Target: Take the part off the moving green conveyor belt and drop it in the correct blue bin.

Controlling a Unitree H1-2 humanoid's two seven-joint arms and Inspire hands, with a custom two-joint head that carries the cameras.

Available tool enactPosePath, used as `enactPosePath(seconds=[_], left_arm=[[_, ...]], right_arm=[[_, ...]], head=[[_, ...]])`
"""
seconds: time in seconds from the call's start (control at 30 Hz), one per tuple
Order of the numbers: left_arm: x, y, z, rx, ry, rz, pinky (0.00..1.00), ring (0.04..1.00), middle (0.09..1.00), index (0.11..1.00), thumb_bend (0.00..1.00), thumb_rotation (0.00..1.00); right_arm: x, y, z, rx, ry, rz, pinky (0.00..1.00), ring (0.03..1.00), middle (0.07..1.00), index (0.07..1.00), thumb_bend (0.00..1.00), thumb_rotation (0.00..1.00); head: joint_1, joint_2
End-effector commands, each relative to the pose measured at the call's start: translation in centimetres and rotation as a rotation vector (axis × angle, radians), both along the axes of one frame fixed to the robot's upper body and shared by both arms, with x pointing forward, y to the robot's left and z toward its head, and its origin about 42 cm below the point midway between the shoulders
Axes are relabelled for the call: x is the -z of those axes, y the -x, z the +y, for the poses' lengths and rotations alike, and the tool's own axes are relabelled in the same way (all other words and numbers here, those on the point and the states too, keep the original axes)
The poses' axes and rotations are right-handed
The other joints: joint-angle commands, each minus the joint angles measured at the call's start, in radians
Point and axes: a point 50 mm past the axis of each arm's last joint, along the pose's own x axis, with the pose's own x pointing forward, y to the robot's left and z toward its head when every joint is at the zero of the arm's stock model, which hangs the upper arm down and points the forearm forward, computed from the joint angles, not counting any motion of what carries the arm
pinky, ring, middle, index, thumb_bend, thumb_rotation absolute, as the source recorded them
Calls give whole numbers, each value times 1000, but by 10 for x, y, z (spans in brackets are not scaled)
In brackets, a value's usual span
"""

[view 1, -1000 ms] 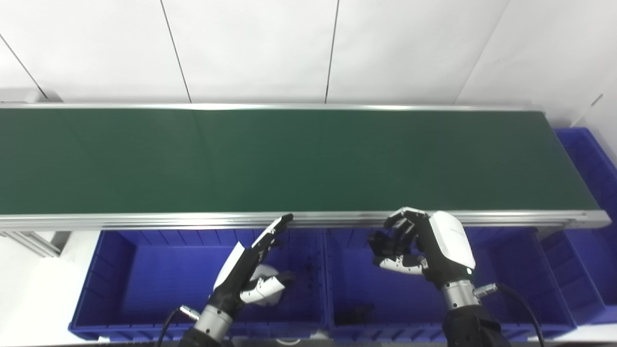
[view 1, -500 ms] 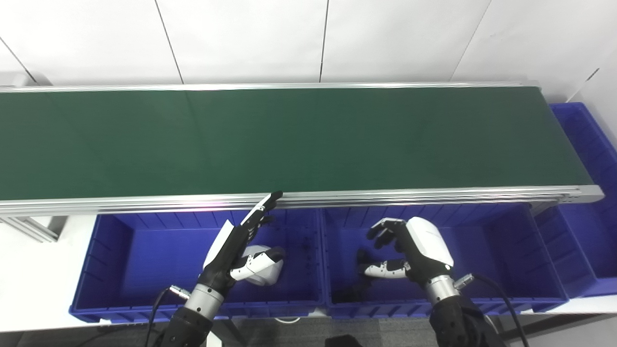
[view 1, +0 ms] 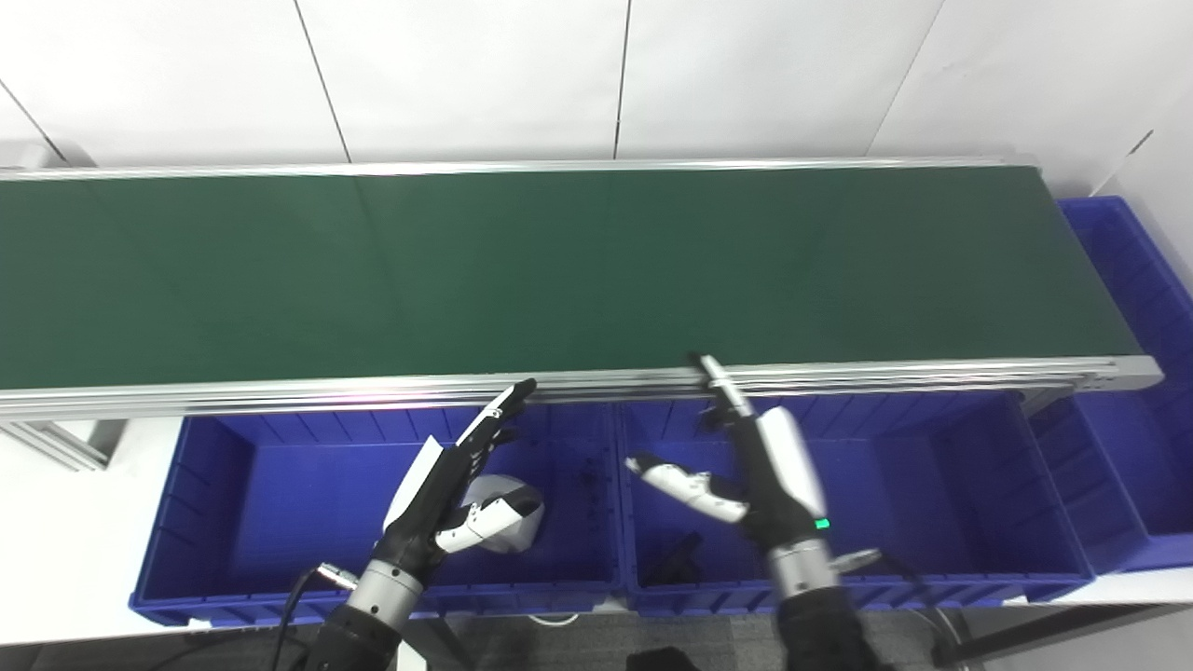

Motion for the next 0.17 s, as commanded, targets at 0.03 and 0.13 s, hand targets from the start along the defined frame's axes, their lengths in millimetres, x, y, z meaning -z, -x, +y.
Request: enactPosePath(seconds=[0.03, 0.13], left_arm=[[-4, 1, 0, 2, 25, -46, 897, 967, 982, 944, 631, 799], [-2, 4, -1, 0, 23, -40, 895, 968, 985, 946, 631, 795]], right_arm=[[4, 0, -3, -19, -75, -39, 828, 918, 975, 985, 689, 670], [14, 2, -6, -27, -152, -38, 874, 928, 955, 976, 699, 711]], head=[[8, -21], [17, -34]])
